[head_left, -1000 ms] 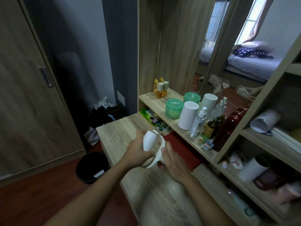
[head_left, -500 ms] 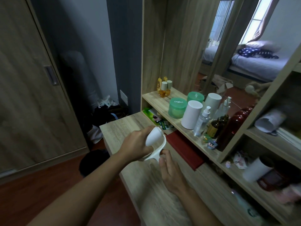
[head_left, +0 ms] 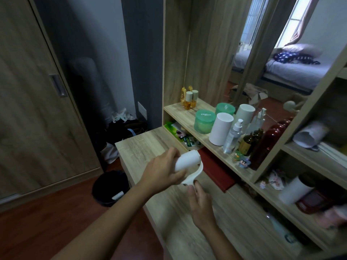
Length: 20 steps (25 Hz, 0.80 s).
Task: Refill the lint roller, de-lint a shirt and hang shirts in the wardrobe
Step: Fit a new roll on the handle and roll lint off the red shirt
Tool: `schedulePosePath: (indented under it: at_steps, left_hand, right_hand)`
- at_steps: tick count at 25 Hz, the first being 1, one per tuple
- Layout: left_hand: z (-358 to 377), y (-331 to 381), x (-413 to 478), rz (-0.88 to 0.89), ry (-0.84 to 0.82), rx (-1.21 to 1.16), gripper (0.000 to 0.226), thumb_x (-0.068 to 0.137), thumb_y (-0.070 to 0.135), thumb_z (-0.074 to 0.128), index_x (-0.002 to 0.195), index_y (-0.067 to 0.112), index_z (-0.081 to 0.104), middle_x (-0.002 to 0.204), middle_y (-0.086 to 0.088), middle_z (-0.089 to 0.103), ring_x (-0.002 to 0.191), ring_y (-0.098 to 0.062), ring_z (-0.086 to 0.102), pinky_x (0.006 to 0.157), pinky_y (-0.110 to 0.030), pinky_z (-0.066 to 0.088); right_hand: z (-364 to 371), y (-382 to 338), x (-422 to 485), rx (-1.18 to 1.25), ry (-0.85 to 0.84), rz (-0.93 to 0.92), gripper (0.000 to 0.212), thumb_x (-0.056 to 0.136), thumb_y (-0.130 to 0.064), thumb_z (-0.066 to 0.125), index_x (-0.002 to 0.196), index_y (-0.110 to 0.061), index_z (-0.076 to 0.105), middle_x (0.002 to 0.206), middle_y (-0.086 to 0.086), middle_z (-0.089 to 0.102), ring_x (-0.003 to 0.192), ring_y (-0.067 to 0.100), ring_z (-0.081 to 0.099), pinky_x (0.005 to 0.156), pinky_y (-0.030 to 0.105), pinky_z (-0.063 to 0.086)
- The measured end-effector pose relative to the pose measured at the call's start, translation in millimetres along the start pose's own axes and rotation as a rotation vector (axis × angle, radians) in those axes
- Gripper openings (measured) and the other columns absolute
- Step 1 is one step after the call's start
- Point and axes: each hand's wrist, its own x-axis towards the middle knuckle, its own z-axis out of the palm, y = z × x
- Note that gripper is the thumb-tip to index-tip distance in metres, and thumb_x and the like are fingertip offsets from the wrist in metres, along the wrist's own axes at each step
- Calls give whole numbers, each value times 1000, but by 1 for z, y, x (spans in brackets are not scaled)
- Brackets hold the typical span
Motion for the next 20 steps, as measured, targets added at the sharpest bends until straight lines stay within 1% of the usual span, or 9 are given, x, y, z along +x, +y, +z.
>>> schedulePosePath:
  at_steps: [3,6,8,10,11,12,14,17,20]
  left_hand:
    - [2,-2,1,19,-73,59,61,73,66,58,120,28,48,111,8,59,95,-14,59,72,-30,48]
    - [0,-7,3,0,-107,60,74,70,63,67,130,25,46,123,4,47,107,-13,50,81,-29,47]
    - [-2,-10,3,-88,94,-58,64,77,41,71,131,20,44,120,0,45,104,-14,50,80,-29,46]
    - [-8,-13,6,-238,394,-182,38,85,11,60,122,12,50,115,-5,49,99,-21,56,77,-31,46]
    - [-11,-14,8,-256,460,-193,31,86,3,54,116,9,53,112,-7,51,97,-23,57,77,-29,44]
    - [-11,-15,9,-205,454,-174,26,86,3,51,111,8,56,108,-7,52,95,-22,57,77,-27,41]
    - [-8,-15,5,2,328,-95,22,89,19,47,104,10,61,102,-4,56,93,-17,55,77,-23,38]
    - [1,-15,-5,238,204,97,29,90,33,46,100,14,65,100,-1,63,90,-17,56,75,-30,43]
    - [3,-26,-9,195,143,230,39,88,46,45,109,18,63,106,2,67,93,-19,58,76,-34,42]
  right_hand:
    - [-2,7,-1,35,45,6,36,86,-47,36,86,-20,59,73,-8,64,62,3,57,58,19,40]
    - [-5,8,-1,22,42,-8,30,86,-46,36,82,-25,56,66,-17,60,59,0,54,56,14,36]
    - [-6,8,0,-9,39,-7,32,87,-47,35,80,-23,55,65,-18,58,58,-1,53,56,16,36]
    - [-7,8,0,-10,47,-8,29,87,-47,35,77,-27,52,65,-20,58,58,-3,52,56,16,35]
    - [-8,9,0,-6,52,-5,27,87,-47,35,77,-28,52,66,-20,58,59,-3,52,56,15,36]
    - [-8,11,0,-3,55,5,29,87,-48,35,78,-27,53,68,-16,59,60,-1,53,57,19,38]
    - [-5,16,1,-4,56,25,38,87,-52,35,82,-22,56,70,-6,59,60,3,54,60,31,41]
    - [2,16,7,0,39,35,47,86,-61,35,89,-21,60,75,3,64,64,10,59,62,35,44]
    - [15,11,16,20,20,47,39,86,-56,35,92,-27,60,78,7,67,71,11,62,65,31,46]
